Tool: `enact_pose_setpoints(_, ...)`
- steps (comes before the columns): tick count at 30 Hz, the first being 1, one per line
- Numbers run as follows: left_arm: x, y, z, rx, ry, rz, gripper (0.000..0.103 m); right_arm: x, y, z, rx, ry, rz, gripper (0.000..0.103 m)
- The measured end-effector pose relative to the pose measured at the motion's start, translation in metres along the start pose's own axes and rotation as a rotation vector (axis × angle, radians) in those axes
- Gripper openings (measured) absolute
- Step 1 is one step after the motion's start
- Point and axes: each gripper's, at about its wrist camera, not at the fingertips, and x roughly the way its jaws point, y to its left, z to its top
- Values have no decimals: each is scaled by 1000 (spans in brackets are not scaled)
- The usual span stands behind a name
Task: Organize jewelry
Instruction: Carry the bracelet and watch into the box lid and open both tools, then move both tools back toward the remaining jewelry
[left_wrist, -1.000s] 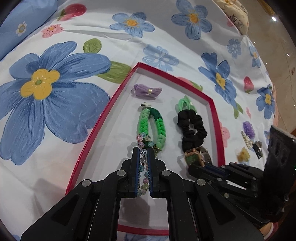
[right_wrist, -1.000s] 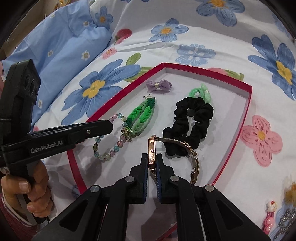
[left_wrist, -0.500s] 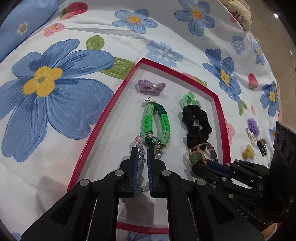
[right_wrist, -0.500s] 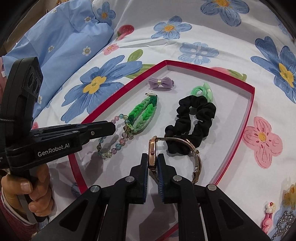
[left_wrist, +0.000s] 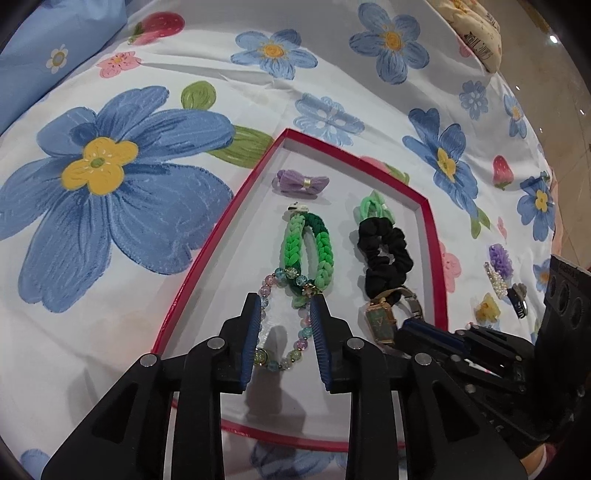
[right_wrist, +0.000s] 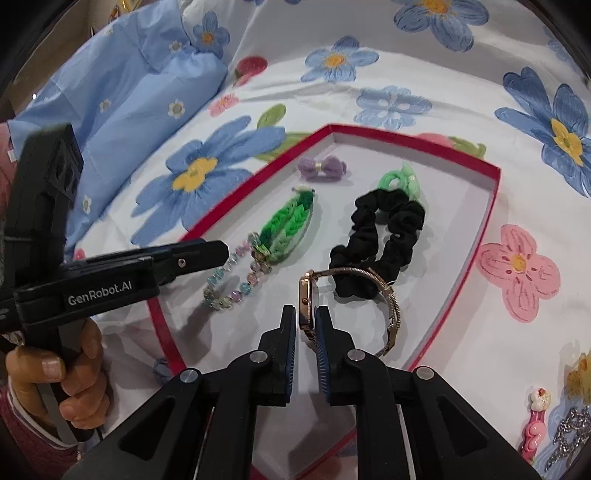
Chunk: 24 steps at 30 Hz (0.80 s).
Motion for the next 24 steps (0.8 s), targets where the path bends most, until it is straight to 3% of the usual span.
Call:
enact_pose_setpoints(2, -7, -3, 0, -1, -11, -3, 28, -12, -1, 0, 10, -27, 4, 18)
enact_pose_setpoints(5, -17, -9, -1, 1, -32, -7, 33, -32, -4, -1, 31, -73, 15, 35)
enact_pose_setpoints(7, -22, -15, -3, 4, -37, -15, 33, -48, -9, -6, 47, -102, 5, 36)
enact_pose_setpoints(10, -30, -24, -6, 2, -48, -29, 44, -69, -23, -15, 89, -129, -5, 36)
enact_pose_setpoints(14, -39, -44, -14, 20, -46, -59, 45, -96, -45, -33, 144, -158, -34, 36)
enact_pose_setpoints(17, -45, -62, -20, 44, -47, -76, 58, -119, -62, -49, 187, -190, -64, 40)
enact_pose_setpoints(24, -46, -106, -32, 111, -13, -124, 61, -165, -104, -86, 287, -229, -139, 42)
